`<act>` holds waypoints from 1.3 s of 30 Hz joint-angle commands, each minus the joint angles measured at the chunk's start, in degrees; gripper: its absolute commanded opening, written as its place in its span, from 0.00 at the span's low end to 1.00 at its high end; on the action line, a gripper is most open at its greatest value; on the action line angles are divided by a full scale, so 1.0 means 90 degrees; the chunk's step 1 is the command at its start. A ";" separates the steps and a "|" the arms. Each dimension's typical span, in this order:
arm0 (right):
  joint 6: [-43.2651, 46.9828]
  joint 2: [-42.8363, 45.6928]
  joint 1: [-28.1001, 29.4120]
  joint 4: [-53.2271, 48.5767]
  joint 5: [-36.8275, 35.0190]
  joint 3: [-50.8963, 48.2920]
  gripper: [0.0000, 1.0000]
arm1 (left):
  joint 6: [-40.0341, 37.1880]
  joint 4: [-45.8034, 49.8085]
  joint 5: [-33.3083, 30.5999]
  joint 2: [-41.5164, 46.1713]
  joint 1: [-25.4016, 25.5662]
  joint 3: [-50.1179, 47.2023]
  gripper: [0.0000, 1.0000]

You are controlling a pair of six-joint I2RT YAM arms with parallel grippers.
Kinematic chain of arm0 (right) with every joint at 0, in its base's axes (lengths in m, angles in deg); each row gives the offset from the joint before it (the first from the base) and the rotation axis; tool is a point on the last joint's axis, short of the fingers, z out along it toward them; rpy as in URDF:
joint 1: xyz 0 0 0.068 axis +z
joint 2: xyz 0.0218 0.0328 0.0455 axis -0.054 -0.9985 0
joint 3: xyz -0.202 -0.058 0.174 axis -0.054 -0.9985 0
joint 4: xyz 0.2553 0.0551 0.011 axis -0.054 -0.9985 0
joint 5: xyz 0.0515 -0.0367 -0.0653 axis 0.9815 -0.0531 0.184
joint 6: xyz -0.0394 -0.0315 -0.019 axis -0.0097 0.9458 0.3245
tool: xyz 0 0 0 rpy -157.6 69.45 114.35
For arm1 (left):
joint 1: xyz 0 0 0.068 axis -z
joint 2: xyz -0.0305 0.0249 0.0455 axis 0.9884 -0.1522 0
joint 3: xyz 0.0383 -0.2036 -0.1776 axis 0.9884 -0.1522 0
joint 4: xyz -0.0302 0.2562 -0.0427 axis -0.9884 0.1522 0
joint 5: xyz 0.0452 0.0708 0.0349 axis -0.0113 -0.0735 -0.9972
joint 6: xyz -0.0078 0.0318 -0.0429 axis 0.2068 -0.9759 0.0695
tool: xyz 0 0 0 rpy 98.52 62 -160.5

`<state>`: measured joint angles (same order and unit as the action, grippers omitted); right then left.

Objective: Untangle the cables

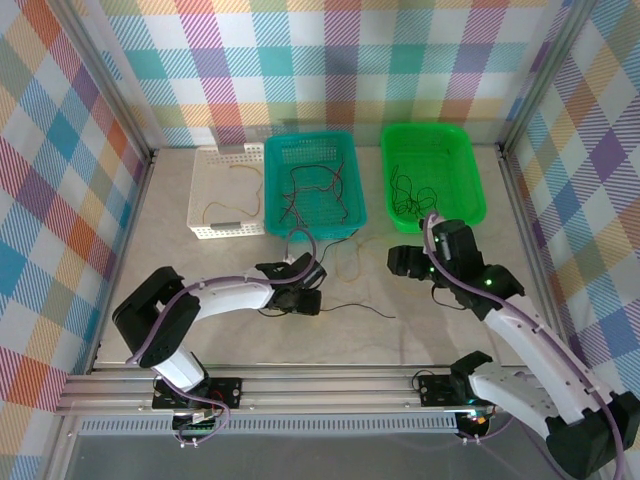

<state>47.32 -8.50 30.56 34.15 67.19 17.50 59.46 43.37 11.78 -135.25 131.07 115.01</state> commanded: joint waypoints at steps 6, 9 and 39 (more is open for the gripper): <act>-0.0025 0.0763 0.0044 -0.0520 0.0010 0.0330 0.85 | 0.0094 -0.0648 -0.0116 -0.0749 0.0070 0.0374 0.34; 0.0005 0.0935 0.0044 -0.0653 0.0060 0.0458 0.92 | 0.0114 -0.0677 -0.0175 -0.0800 0.0070 0.0401 0.12; -0.0280 0.3034 0.0044 -0.1802 -0.1861 0.0972 1.00 | -0.1781 0.2834 -0.0130 0.0201 0.0255 0.6109 0.00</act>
<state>44.94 17.60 30.56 19.83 52.63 24.42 47.66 63.63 9.46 -129.94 132.93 163.82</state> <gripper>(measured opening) 0.996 0.042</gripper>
